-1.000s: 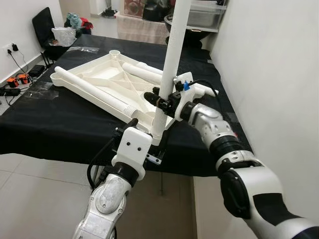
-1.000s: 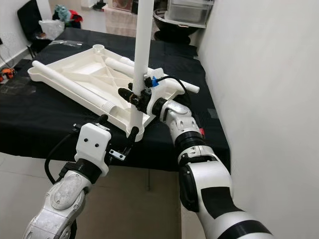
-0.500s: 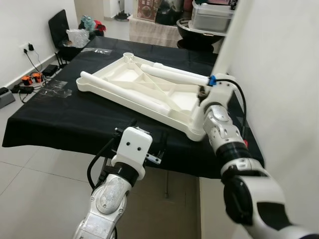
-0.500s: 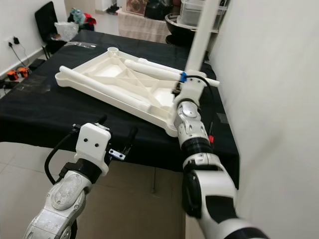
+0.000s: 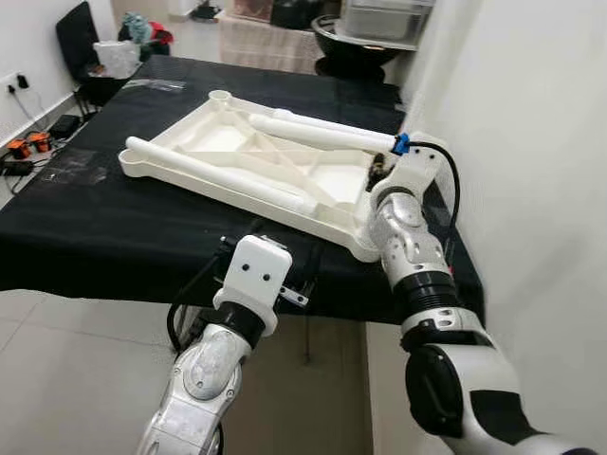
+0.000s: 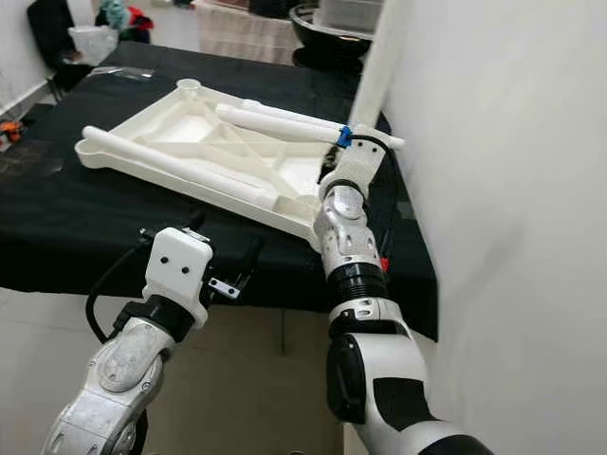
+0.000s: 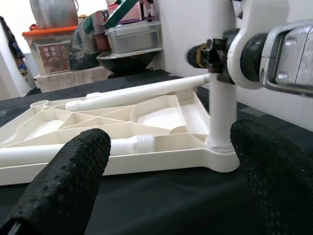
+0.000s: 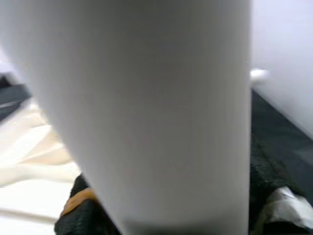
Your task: Building children table
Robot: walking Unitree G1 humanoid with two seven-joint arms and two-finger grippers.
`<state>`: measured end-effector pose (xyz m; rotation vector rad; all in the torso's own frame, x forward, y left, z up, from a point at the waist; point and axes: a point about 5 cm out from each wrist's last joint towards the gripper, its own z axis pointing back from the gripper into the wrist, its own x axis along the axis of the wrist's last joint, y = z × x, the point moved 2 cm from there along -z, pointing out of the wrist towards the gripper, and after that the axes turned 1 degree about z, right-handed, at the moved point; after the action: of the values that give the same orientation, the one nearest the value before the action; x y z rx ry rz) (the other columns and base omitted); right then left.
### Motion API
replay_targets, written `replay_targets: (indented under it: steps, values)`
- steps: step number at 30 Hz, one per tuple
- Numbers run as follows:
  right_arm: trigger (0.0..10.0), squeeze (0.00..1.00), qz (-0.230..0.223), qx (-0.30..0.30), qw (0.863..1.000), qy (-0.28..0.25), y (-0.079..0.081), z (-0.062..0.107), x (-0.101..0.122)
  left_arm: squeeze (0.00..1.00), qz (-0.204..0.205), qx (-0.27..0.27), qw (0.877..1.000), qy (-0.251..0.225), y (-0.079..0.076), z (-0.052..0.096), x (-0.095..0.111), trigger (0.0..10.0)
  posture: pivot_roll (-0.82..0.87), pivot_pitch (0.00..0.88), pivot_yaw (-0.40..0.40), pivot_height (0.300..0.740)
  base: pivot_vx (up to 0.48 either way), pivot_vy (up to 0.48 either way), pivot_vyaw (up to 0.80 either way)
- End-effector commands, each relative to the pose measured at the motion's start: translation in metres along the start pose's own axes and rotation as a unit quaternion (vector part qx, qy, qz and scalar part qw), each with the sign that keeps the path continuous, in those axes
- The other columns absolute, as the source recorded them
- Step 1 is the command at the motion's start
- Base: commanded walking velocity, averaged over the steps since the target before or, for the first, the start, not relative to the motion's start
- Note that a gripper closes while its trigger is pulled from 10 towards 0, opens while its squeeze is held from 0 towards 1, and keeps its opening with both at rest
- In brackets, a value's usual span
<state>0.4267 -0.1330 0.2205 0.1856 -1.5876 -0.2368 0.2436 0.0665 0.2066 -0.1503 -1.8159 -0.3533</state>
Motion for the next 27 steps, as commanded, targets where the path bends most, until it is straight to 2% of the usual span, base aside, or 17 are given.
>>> replay_targets:
  steps: [1,3,5,6,8,10,12,13,14,17,18,20,21,22,23,25,27]
  values:
    - [10.0,0.0,-0.037,0.113,0.993,0.019,0.012,-0.001,0.005,0.0,0.001,0.001,1.0,0.005,0.0,-0.001,-0.002,10.0,0.09,0.048,-0.136,0.74,0.0,0.0,0.0]
    - [10.0,0.0,-0.051,0.156,0.986,0.024,0.014,0.0,0.007,0.0,0.001,0.002,1.0,0.006,0.001,-0.001,-0.002,10.0,0.09,0.048,-0.136,0.74,0.0,0.0,0.0]
    - [10.0,0.0,-0.02,0.279,0.96,0.026,0.021,0.008,0.009,0.0,0.002,0.0,1.0,0.006,-0.001,-0.001,-0.003,10.0,0.09,0.048,-0.136,0.74,0.0,0.0,0.0]
    - [10.0,0.0,-0.02,0.279,0.96,0.026,0.021,0.008,0.009,0.0,0.002,0.0,1.0,0.006,-0.001,-0.001,-0.003,10.0,0.09,0.048,-0.136,0.74,0.0,0.0,0.0]
    - [10.0,0.0,0.019,0.379,0.924,0.043,0.028,0.019,0.003,0.0,0.003,-0.001,1.0,0.005,-0.002,-0.002,-0.002,10.0,0.09,0.048,-0.136,0.74,0.0,0.0,0.0]
    - [10.0,0.0,0.019,0.379,0.924,0.043,0.028,0.019,0.003,0.0,0.003,-0.001,1.0,0.005,-0.002,-0.002,-0.002,10.0,0.09,0.048,-0.136,0.74,0.0,0.0,0.0]
    - [10.0,0.0,0.048,0.497,0.864,0.069,0.036,0.037,-0.008,0.0,0.003,-0.001,1.0,0.003,-0.002,-0.002,-0.001,10.0,0.09,0.05,-0.136,0.74,0.0,0.0,0.0]
    - [10.0,0.0,0.048,0.497,0.864,0.069,0.036,0.037,-0.008,0.0,0.003,-0.001,1.0,0.003,-0.002,-0.002,-0.001,10.0,0.09,0.05,-0.136,0.74,0.0,0.0,0.0]
    - [10.0,0.0,0.06,0.542,0.833,0.095,0.041,0.041,-0.018,0.0,0.002,-0.002,1.0,0.003,-0.002,-0.002,-0.001,10.0,0.1,0.051,-0.138,0.74,0.0,0.0,0.0]
    - [10.0,0.0,0.065,0.544,0.829,0.106,0.044,0.039,-0.022,0.0,0.001,-0.002,1.0,0.003,-0.002,-0.002,-0.001,10.0,0.1,0.051,-0.138,0.74,0.0,0.0,0.0]
    - [4.8,0.0,0.075,0.542,0.829,0.114,0.048,0.038,-0.026,0.0,0.001,-0.001,1.0,0.003,-0.002,-0.002,-0.001,10.0,0.1,0.052,-0.14,0.74,0.0,0.0,0.0]
    - [4.8,0.0,0.082,0.541,0.828,0.119,0.05,0.038,-0.029,0.0,0.001,-0.001,1.0,0.002,-0.001,-0.002,0.0,10.0,0.1,0.052,-0.14,0.74,0.0,0.0,0.0]
    - [0.0,0.0,0.091,0.541,0.827,0.121,0.054,0.037,-0.032,0.0,0.001,-0.001,1.0,0.002,-0.001,-0.002,0.0,10.0,0.1,0.052,-0.139,0.74,0.0,0.0,0.0]
    - [0.0,0.0,0.107,0.495,0.855,0.112,0.056,0.03,-0.034,0.0,0.0,0.0,1.0,0.003,-0.001,-0.002,0.0,10.0,0.1,0.053,-0.141,0.74,0.0,0.0,0.0]
    - [0.0,0.0,0.107,0.495,0.855,0.112,0.056,0.03,-0.034,0.0,0.0,0.0,1.0,0.003,-0.001,-0.002,0.0,10.0,0.1,0.053,-0.141,0.74,0.0,0.0,0.0]
    - [0.0,0.0,0.106,0.438,0.887,0.096,0.053,0.02,-0.03,0.0,0.0,0.001,1.0,0.002,0.0,-0.002,0.0,10.0,0.11,0.054,-0.139,0.74,0.0,0.0,0.0]
    - [0.0,0.0,0.102,0.412,0.901,0.088,0.049,0.016,-0.027,0.0,-0.001,0.002,1.0,0.002,0.0,-0.002,0.0,10.0,0.11,0.054,-0.139,0.74,0.0,0.0,0.0]
